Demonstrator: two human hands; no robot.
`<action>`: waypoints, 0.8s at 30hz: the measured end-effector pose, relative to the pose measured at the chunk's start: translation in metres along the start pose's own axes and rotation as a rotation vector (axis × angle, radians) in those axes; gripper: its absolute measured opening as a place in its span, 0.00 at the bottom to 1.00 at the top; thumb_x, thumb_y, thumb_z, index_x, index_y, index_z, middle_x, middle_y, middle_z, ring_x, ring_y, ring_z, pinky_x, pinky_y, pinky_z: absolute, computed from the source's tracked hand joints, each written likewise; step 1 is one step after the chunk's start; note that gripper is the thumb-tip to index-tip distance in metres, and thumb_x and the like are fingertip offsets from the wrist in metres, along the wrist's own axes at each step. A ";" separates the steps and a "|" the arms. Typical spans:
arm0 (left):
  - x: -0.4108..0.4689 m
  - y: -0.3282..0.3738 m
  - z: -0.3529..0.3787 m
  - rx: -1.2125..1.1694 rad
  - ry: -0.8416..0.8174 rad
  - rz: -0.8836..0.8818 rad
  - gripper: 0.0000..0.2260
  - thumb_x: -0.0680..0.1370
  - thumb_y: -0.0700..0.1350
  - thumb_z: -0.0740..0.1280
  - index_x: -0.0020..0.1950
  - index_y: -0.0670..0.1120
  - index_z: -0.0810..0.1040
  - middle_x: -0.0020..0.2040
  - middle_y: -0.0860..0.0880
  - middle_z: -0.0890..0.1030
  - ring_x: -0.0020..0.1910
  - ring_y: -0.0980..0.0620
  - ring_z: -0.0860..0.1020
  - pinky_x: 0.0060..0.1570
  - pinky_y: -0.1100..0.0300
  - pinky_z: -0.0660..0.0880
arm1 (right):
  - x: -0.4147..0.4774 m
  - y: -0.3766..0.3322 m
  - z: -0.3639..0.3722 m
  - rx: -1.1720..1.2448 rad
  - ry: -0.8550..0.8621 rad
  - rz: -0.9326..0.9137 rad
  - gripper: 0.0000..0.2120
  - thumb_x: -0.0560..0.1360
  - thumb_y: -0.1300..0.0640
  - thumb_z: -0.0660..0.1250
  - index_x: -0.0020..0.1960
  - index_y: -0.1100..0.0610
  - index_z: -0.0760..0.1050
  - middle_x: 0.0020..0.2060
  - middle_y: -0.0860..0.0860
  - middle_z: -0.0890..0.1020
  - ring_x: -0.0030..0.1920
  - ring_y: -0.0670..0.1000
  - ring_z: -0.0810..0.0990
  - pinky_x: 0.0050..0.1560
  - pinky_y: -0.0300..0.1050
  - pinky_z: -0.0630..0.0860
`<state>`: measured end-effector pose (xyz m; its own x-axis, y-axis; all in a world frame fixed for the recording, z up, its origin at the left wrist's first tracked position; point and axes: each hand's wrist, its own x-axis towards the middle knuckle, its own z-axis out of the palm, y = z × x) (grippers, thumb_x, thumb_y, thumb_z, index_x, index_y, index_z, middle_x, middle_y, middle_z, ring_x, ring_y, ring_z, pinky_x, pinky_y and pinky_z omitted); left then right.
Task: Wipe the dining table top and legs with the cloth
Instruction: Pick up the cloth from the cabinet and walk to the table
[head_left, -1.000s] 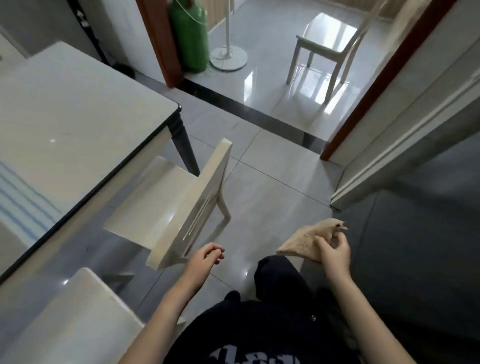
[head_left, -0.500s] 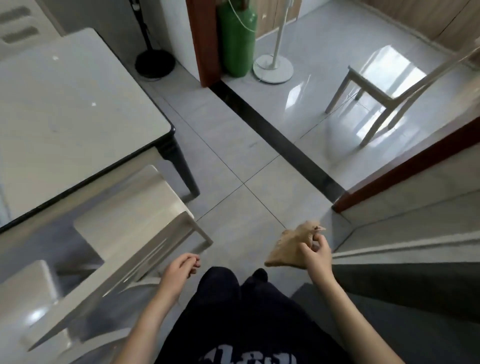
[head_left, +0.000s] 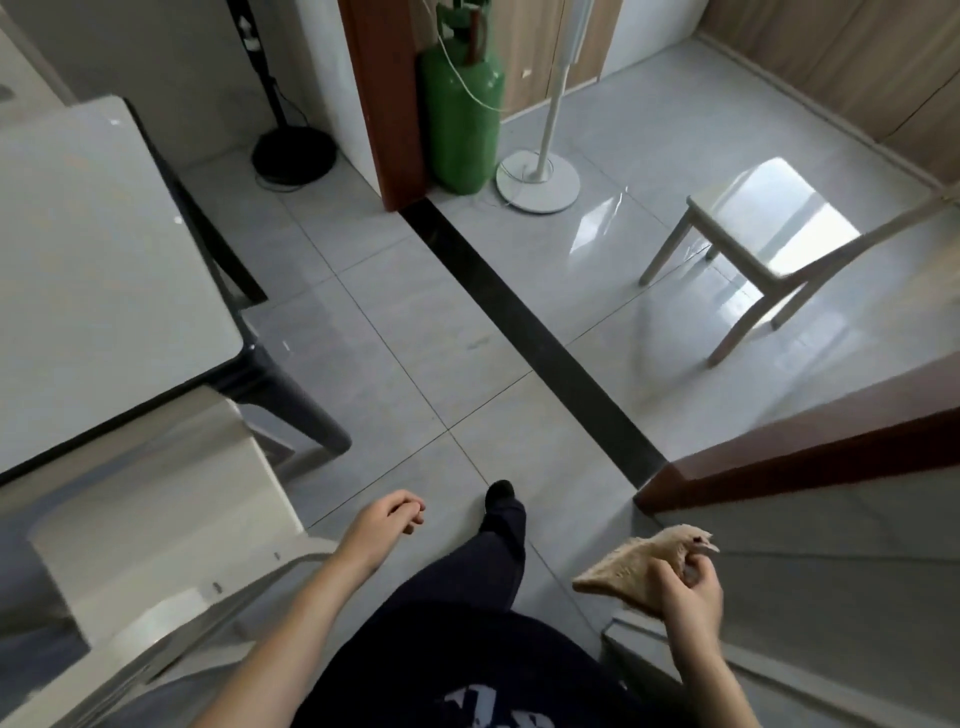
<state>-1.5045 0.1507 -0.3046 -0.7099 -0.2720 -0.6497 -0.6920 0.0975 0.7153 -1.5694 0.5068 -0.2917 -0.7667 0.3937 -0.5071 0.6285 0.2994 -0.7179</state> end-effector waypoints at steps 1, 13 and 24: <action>0.015 0.008 0.003 -0.022 0.020 -0.007 0.13 0.70 0.52 0.61 0.44 0.47 0.81 0.40 0.49 0.83 0.39 0.51 0.79 0.43 0.57 0.72 | 0.017 -0.016 0.004 -0.012 -0.013 -0.016 0.04 0.72 0.66 0.68 0.46 0.62 0.74 0.38 0.57 0.79 0.40 0.55 0.76 0.40 0.48 0.70; 0.128 0.139 0.013 -0.235 0.273 -0.074 0.10 0.80 0.41 0.61 0.43 0.46 0.80 0.40 0.47 0.81 0.38 0.51 0.77 0.41 0.63 0.73 | 0.167 -0.242 0.068 -0.045 -0.428 -0.234 0.08 0.76 0.65 0.65 0.53 0.56 0.73 0.44 0.54 0.82 0.45 0.52 0.81 0.44 0.50 0.80; 0.175 0.192 0.064 -0.741 0.747 -0.285 0.09 0.80 0.41 0.62 0.44 0.45 0.80 0.40 0.46 0.82 0.41 0.48 0.78 0.42 0.60 0.73 | 0.322 -0.404 0.181 -0.355 -0.690 -0.413 0.08 0.75 0.64 0.66 0.53 0.58 0.73 0.44 0.57 0.80 0.40 0.50 0.77 0.36 0.43 0.72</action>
<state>-1.7705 0.1832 -0.2976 -0.1039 -0.7305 -0.6750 -0.3898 -0.5945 0.7033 -2.0945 0.3551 -0.2516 -0.7777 -0.3848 -0.4971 0.1986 0.5998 -0.7751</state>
